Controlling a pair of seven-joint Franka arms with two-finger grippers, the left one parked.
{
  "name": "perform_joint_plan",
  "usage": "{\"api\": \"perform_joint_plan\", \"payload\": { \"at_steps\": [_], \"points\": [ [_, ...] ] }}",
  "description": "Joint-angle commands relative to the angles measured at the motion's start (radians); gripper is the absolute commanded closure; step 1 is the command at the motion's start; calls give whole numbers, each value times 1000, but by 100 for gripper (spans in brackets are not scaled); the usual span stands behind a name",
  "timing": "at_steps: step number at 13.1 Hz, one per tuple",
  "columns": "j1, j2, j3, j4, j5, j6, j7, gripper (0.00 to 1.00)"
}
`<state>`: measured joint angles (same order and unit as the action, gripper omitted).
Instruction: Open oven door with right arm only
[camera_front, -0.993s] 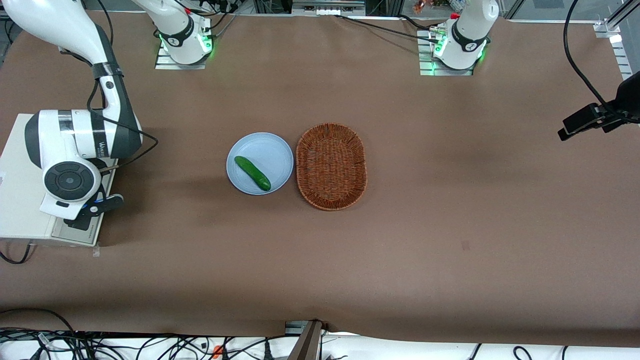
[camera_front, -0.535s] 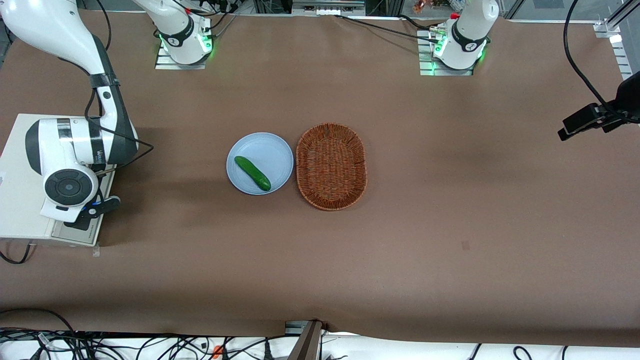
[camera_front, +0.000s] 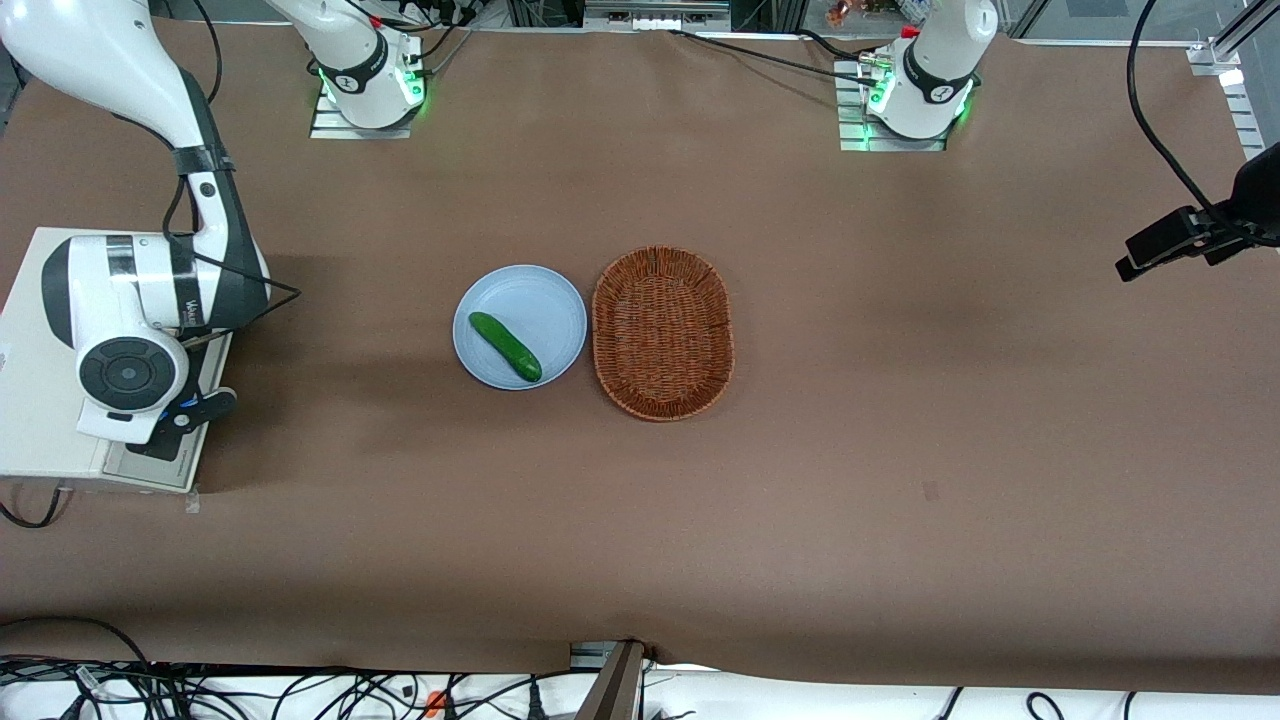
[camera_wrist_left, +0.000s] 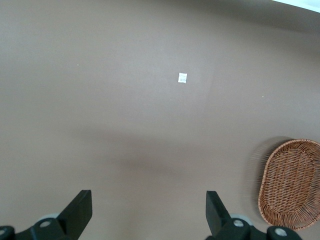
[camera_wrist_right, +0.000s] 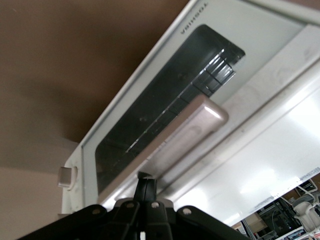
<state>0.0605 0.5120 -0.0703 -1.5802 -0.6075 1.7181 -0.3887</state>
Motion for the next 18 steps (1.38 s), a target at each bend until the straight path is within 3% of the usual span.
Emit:
{"api": "perform_joint_plan", "payload": {
  "at_steps": [1,9,18],
  "points": [
    [-16,-10,-13,-18,-20,23,-36,100],
    [-2,29,-3,-4,14,72,51,100],
    [41,88,0,14,147,100,145,100]
  ]
}}
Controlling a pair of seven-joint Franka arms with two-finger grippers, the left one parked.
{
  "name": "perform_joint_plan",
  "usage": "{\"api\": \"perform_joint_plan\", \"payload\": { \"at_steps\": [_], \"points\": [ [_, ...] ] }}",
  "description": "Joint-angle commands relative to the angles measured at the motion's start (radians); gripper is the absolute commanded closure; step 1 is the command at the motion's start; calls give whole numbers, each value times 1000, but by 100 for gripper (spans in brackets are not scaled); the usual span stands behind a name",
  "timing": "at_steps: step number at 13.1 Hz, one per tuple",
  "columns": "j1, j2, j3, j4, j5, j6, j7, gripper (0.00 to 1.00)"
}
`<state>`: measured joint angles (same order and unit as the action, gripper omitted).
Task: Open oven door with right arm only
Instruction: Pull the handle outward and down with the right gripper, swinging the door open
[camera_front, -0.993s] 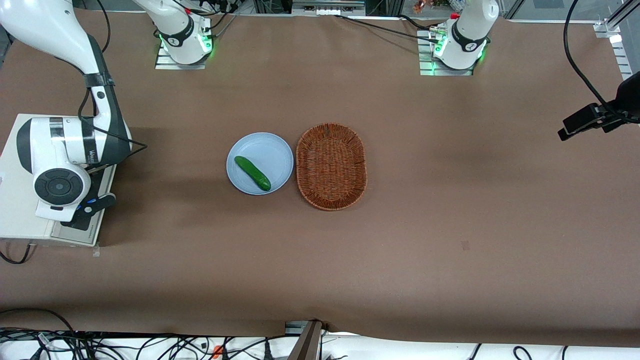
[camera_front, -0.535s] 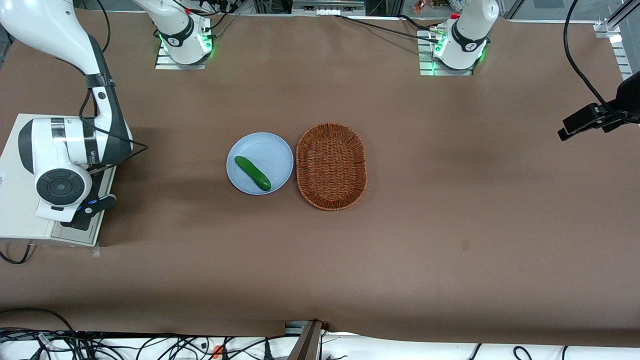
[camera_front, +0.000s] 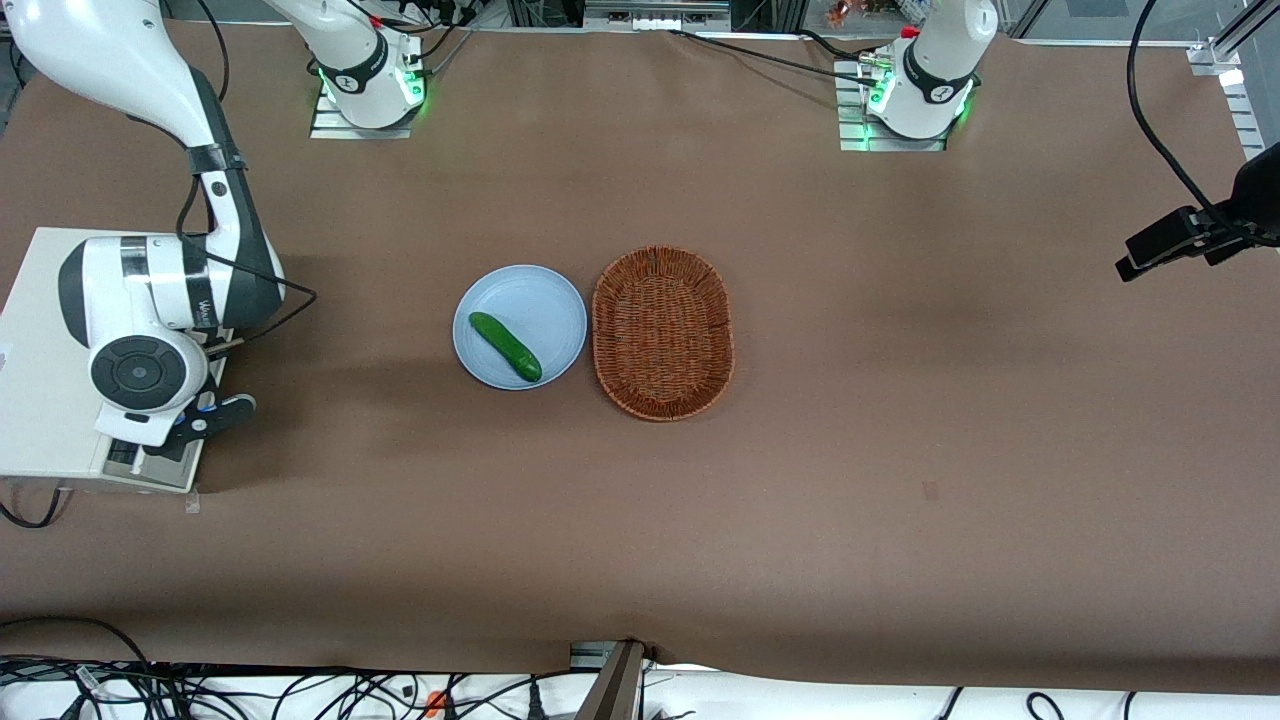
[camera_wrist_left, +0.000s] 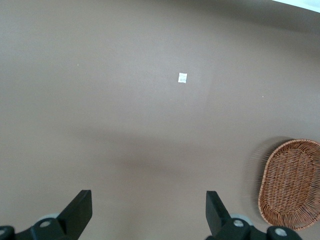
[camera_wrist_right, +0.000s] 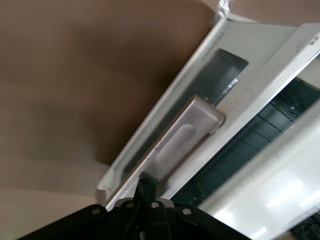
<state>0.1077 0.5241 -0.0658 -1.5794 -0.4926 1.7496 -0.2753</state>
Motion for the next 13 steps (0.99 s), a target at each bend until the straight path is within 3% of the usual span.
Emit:
{"api": "perform_joint_plan", "payload": {
  "at_steps": [1,5,8,13],
  "points": [
    [-6,89,-5,18,58,77,33,100],
    [-13,123,-5,16,77,128,35,100],
    [-16,149,-5,16,143,149,35,100],
    [-32,215,-6,16,183,205,35,100]
  ]
}}
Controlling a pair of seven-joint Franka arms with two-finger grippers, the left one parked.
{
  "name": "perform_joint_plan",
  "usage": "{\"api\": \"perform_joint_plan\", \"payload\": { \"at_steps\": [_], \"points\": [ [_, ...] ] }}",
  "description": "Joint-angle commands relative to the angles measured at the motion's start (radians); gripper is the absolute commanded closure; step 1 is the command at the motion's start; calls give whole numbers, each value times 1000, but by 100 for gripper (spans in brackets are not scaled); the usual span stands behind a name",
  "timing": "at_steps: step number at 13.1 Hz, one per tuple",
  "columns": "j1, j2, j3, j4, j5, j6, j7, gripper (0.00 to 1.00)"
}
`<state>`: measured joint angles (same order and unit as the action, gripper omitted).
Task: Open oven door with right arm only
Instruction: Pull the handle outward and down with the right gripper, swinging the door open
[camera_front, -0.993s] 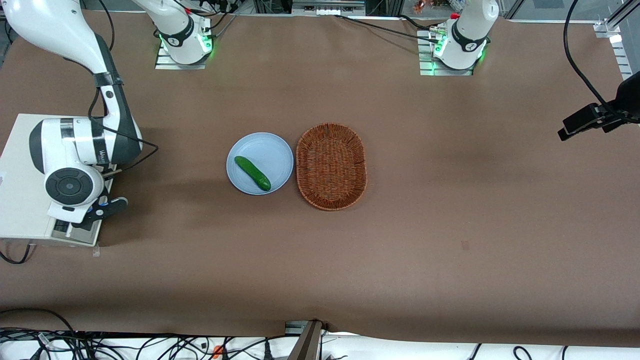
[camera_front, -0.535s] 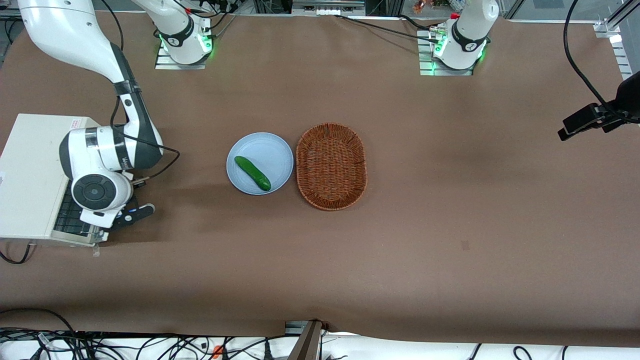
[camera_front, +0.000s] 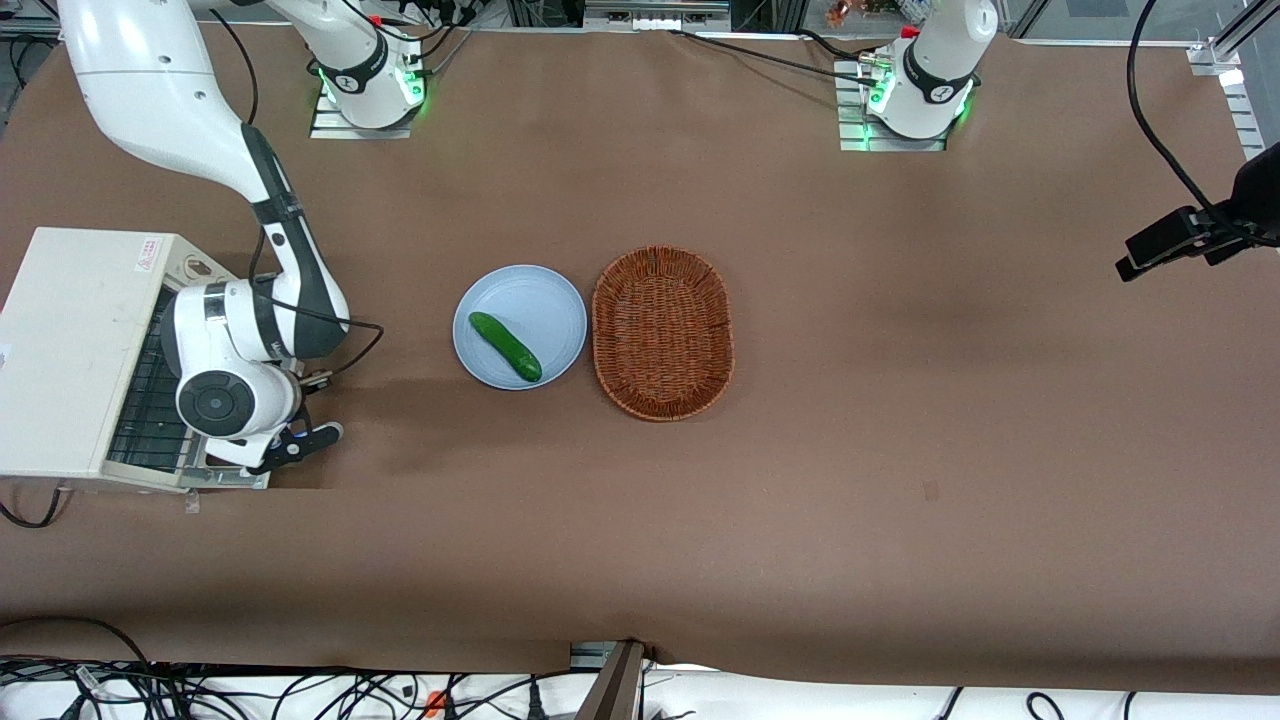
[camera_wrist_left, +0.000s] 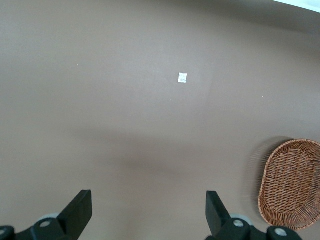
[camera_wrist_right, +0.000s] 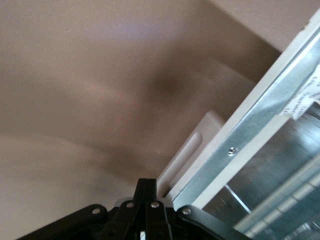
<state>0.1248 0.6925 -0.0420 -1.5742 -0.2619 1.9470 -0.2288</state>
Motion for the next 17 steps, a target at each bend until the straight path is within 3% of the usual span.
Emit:
{"api": "perform_joint_plan", "payload": {
  "at_steps": [1,5,11,13,16,17],
  "points": [
    [-56,50,-30,11,-24,7,-12,100],
    [-65,58,-30,10,149,-8,-10,100],
    [-73,55,-32,19,466,-105,35,100],
    [-73,55,-32,63,492,-178,62,100],
    [-70,35,-33,149,475,-264,66,100],
    [-68,28,-38,169,466,-284,66,93]
  ]
}}
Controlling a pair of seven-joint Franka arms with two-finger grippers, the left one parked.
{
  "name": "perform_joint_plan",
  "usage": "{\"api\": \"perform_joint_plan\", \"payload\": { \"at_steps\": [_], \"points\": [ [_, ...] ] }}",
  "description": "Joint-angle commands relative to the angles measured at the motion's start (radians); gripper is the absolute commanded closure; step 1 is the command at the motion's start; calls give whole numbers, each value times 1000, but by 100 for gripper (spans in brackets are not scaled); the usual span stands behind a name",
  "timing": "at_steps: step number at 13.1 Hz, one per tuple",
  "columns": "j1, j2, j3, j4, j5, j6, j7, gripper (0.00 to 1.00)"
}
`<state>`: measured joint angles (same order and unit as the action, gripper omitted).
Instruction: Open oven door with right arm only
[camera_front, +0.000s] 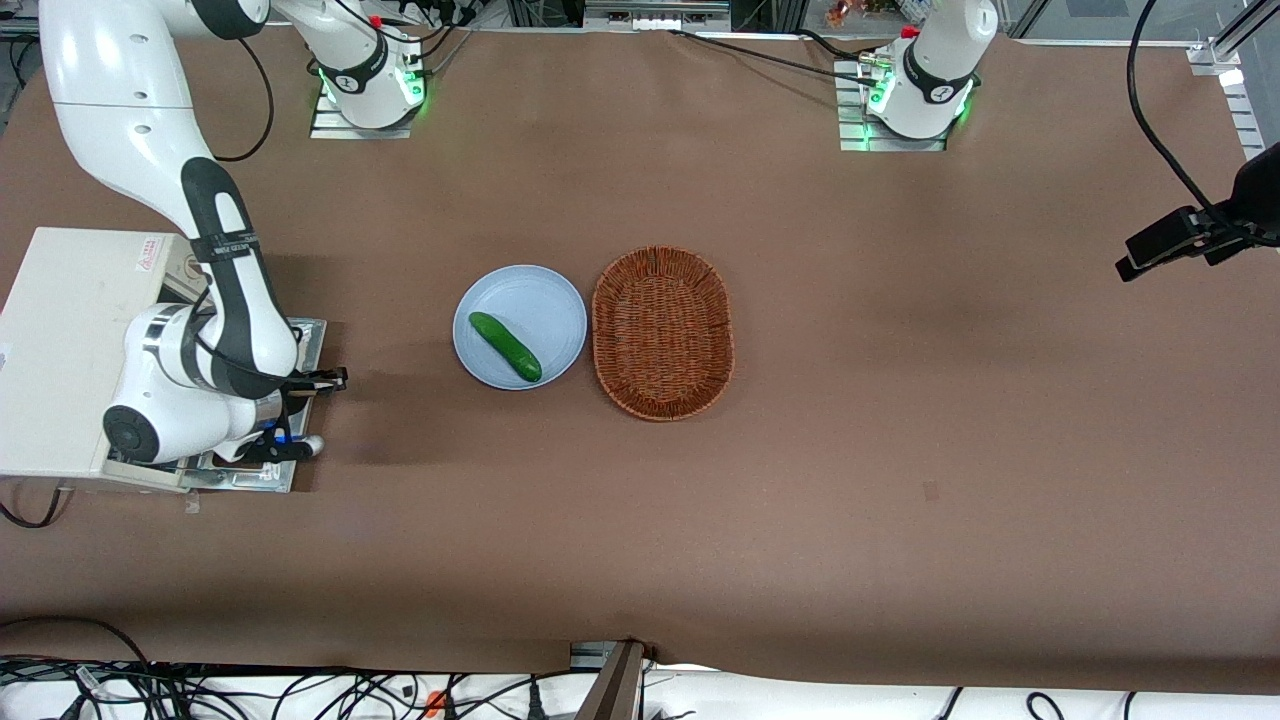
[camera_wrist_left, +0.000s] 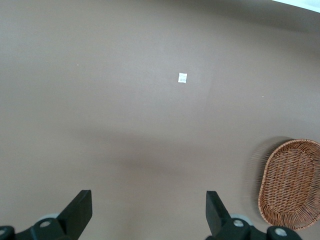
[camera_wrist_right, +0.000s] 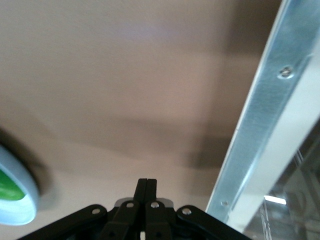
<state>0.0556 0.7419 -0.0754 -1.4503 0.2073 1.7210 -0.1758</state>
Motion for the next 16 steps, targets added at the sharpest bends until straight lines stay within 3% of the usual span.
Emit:
{"api": "perform_joint_plan", "payload": {
  "at_steps": [1,4,7,11,16],
  "points": [
    [1,-48,-4,56,-35,-69,12,77],
    [3,-134,-4,56,-136,-75,7,42],
    [0,-208,-17,56,-181,-77,-7,1],
    [-2,-329,-33,54,-181,-118,-131,0],
    [0,-499,-49,53,-186,-290,-113,0]
  ]
}}
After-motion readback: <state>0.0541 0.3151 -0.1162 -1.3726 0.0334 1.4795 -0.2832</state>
